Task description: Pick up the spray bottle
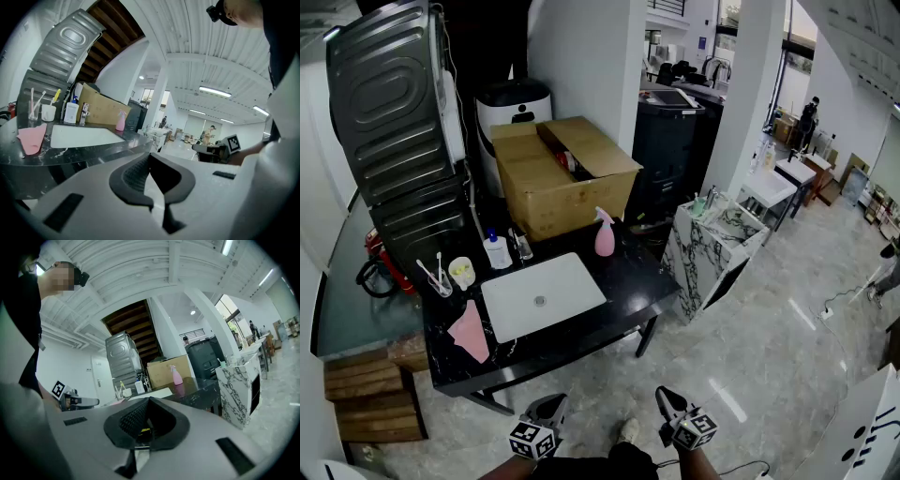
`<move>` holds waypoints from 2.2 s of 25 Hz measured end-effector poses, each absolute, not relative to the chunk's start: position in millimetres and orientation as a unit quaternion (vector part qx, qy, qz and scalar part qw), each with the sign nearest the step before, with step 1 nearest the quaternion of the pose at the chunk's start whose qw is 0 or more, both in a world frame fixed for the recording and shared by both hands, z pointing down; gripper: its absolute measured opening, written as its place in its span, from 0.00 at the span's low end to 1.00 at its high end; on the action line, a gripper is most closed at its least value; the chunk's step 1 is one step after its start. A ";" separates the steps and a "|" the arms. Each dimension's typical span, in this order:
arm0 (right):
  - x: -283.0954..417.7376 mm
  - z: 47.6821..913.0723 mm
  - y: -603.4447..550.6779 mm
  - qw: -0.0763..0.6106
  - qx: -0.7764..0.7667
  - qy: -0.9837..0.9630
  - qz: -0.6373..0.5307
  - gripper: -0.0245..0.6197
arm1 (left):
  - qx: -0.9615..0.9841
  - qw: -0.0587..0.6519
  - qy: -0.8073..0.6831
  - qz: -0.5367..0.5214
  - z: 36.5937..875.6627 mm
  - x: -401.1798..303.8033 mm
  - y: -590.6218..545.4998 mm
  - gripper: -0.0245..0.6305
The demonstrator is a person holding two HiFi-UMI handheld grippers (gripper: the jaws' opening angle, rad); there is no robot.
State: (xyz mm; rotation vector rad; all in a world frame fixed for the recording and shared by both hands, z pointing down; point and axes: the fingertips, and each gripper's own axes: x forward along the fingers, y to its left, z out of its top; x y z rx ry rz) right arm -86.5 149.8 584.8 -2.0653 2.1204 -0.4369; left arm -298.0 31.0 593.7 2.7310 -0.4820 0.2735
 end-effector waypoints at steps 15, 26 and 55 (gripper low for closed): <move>-103.5 578.7 160.1 0.051 -0.705 0.693 -0.143 0.08 | 0.972 0.178 -0.129 0.078 591.3 -299.1 35.6 0.05; -49.2 585.8 153.0 0.084 -0.709 0.682 -0.159 0.08 | 0.970 0.178 -0.134 0.094 594.8 -249.1 37.7 0.05; 121.9 586.7 127.1 0.133 -0.663 0.716 -0.174 0.08 | 0.970 0.125 -0.181 0.102 570.4 -76.3 35.1 0.05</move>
